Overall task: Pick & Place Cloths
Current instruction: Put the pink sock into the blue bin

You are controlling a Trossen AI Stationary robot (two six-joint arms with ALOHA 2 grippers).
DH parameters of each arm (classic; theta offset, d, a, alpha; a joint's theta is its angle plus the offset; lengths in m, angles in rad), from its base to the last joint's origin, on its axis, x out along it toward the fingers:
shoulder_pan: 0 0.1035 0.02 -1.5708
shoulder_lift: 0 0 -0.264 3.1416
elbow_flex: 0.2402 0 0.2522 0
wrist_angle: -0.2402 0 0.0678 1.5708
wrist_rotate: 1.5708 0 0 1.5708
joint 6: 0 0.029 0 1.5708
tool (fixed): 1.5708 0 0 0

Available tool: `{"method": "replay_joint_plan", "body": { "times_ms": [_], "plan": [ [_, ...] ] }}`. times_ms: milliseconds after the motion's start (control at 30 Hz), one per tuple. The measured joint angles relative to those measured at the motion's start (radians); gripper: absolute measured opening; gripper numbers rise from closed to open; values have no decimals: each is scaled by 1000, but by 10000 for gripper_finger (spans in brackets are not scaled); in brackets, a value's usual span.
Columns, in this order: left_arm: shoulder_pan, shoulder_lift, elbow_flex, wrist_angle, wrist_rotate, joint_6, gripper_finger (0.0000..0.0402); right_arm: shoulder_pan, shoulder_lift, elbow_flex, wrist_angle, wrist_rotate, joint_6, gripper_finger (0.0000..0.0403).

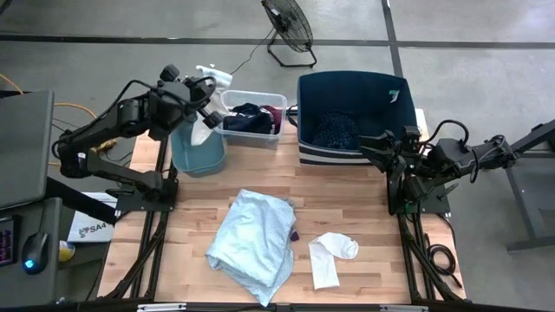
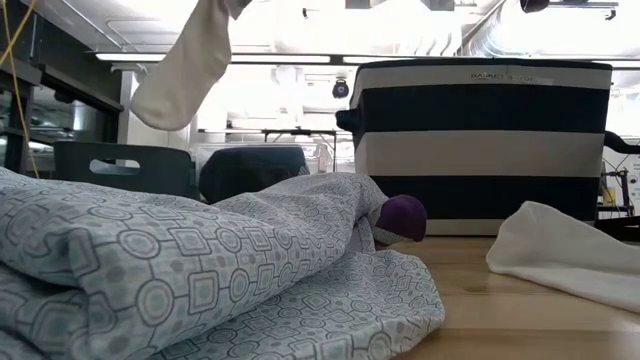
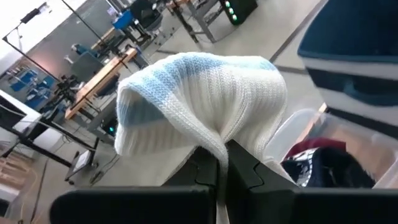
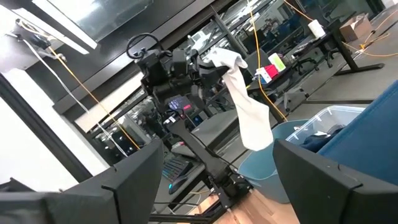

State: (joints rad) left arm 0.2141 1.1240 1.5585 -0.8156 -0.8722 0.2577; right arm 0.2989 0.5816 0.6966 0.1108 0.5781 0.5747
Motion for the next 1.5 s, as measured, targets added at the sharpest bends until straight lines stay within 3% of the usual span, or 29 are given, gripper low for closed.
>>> {"method": "replay_joint_plan", "body": {
  "times_ms": [333,667,900,1500],
  "plan": [
    [106,0,0,-99,7,-37,0,0,9,0,-1,5,0,295],
    [195,0,-17,-360,80,-351,0,0,38,0,-1,34,7,295],
    [198,-3,-111,-437,192,-558,0,0,47,0,-1,34,8,295],
    [203,-24,-424,-481,243,-984,0,0,46,0,-2,24,7,295]
  ]
}}
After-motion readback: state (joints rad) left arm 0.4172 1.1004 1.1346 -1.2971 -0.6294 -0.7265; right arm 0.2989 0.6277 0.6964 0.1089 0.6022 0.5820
